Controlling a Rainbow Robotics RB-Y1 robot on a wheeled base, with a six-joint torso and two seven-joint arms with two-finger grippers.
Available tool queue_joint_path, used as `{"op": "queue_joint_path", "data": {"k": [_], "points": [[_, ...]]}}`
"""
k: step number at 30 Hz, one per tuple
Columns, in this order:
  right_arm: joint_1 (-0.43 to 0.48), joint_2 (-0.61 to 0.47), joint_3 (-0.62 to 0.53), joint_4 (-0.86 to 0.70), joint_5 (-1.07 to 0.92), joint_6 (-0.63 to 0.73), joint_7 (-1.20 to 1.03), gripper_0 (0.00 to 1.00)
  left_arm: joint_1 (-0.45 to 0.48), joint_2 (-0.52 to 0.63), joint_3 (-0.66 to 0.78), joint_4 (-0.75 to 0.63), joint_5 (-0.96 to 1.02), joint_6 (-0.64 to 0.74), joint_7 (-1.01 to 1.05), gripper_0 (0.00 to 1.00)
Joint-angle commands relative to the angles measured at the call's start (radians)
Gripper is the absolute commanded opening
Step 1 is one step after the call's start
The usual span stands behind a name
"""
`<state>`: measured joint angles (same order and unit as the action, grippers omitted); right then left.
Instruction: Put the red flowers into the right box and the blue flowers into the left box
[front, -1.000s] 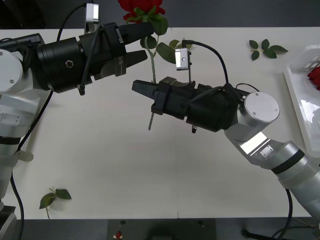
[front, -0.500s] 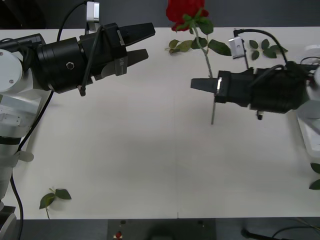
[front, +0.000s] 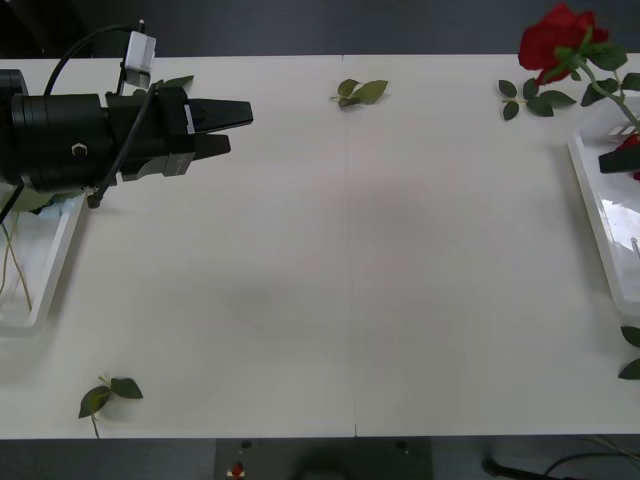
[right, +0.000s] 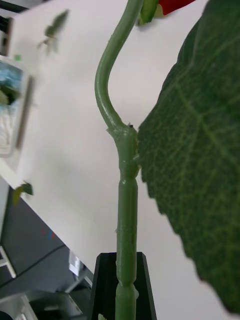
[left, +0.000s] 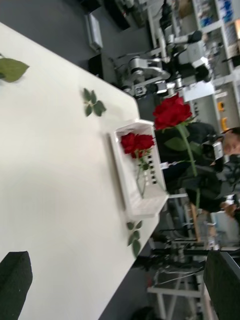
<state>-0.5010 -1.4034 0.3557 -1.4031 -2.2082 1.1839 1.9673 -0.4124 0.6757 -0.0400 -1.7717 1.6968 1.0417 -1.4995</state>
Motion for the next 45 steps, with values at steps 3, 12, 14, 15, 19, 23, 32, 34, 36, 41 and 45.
{"op": "queue_joint_path", "data": {"k": [3,12,14,15,19,23,32,34,36,41,45], "points": [[-0.031,-0.058,0.002,0.102,0.153,0.019,-0.004,0.0,0.006,0.09,0.038,-0.034,-0.037,0.07,-0.205,1.0],[-0.036,-0.029,0.0,0.223,0.495,-0.069,-0.004,0.0,0.06,0.186,0.057,-0.034,-0.035,0.104,-0.472,1.0],[-0.034,-0.012,0.0,0.248,0.555,-0.095,-0.005,0.0,0.072,0.205,0.057,-0.034,-0.031,0.104,-0.538,1.0],[-0.034,-0.006,0.0,0.257,0.571,-0.101,-0.005,0.0,0.075,0.209,0.057,-0.034,-0.029,0.104,-0.555,1.0],[-0.034,0.03,0.0,0.315,0.677,-0.144,-0.005,0.0,0.095,0.235,0.058,-0.034,-0.011,0.107,-0.676,1.0],[-0.036,0.069,0.0,0.358,0.763,-0.181,-0.007,0.0,0.096,0.245,0.074,-0.021,0.001,0.152,-0.763,1.0],[-0.036,0.164,0.0,0.458,0.946,-0.283,-0.019,0.0,0.081,0.274,0.115,0.094,0.098,0.293,-1.001,1.0],[-0.039,0.185,0.0,0.478,0.984,-0.302,-0.021,0.0,0.076,0.289,0.115,0.11,0.107,0.31,-1.056,1.0],[-0.042,0.212,0.0,0.5,1.012,-0.32,-0.021,0.0,0.07,0.304,0.115,0.129,0.121,0.325,-1.102,1.0],[-0.06,0.253,0.031,0.533,1.075,-0.371,-0.021,0.0,0.06,0.337,0.115,0.17,0.146,0.348,-1.183,1.0],[-0.097,0.267,0.106,0.558,1.122,-0.418,-0.025,0.12,0.055,0.367,0.115,0.192,0.149,0.354,-1.206,1.0]]}}
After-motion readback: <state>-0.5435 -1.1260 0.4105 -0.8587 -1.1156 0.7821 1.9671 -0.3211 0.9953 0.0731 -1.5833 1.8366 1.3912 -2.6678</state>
